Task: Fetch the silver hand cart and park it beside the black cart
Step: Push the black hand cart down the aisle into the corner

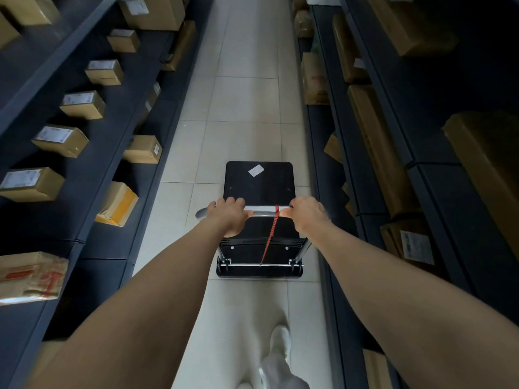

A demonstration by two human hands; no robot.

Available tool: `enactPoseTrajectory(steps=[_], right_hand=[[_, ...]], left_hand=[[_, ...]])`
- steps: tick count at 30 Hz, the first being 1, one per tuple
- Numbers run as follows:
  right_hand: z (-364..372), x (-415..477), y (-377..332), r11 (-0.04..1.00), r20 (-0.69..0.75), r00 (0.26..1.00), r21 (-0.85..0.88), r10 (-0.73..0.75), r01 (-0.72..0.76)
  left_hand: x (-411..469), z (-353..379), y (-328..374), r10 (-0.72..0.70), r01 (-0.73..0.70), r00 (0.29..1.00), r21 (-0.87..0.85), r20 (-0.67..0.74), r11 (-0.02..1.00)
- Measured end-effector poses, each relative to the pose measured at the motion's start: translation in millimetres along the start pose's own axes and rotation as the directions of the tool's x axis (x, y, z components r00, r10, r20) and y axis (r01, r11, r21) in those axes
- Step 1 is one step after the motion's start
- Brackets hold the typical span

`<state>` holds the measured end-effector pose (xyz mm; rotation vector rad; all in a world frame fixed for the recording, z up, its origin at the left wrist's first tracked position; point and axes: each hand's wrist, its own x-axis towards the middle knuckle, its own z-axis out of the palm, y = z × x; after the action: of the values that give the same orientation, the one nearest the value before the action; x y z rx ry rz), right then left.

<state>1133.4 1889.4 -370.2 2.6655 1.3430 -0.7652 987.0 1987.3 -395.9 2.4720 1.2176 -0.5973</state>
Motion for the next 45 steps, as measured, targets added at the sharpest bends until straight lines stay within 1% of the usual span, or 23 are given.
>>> enactPoseTrajectory(steps=[14, 17, 19, 26, 30, 35, 40, 45], right_hand=[[-49.0, 108.6, 22.6, 0.998, -0.031, 0.999, -0.053, -0.036, 0.034], [-55.6, 132.5, 22.4, 0.999, -0.022, 0.999, -0.042, -0.026, 0.025], [-60.2, 148.8, 21.3, 1.000, -0.039, 0.999, -0.023, -0.016, 0.015], [-84.6, 202.4, 0.0, 1.000, -0.036, 0.999, -0.007, 0.007, -0.007], [-99.6, 232.1, -13.7, 1.000, -0.004, 1.000, 0.010, 0.004, -0.004], [-117.5, 267.2, -30.5, 0.999, -0.027, 1.000, 0.042, 0.006, -0.005], [-129.6, 296.9, -37.6, 1.000, -0.012, 1.000, 0.013, 0.027, -0.027], [-146.3, 329.7, -36.8, 0.999, -0.037, 0.999, -0.023, 0.022, -0.023]], left_hand=[[91.7, -48.3, 26.9, -0.041, 0.040, 0.999, -0.046, -0.008, 0.998], [111.4, -59.0, 27.9, -0.042, 0.041, 0.999, -0.052, -0.016, 0.998], [124.2, -66.8, 27.6, -0.040, 0.039, 0.999, -0.050, -0.014, 0.998], [178.3, -98.6, 11.5, -0.026, 0.026, 1.000, -0.050, -0.011, 0.998], [209.0, -116.5, -4.5, -0.022, 0.021, 0.999, -0.044, -0.025, 0.999], [248.3, -140.3, -19.9, -0.015, 0.014, 1.000, -0.042, -0.026, 0.999], [278.2, -157.0, -25.9, -0.003, 0.002, 1.000, -0.034, -0.022, 0.999], [310.7, -173.4, -23.9, -0.001, -0.001, 0.999, -0.045, -0.034, 0.999]])
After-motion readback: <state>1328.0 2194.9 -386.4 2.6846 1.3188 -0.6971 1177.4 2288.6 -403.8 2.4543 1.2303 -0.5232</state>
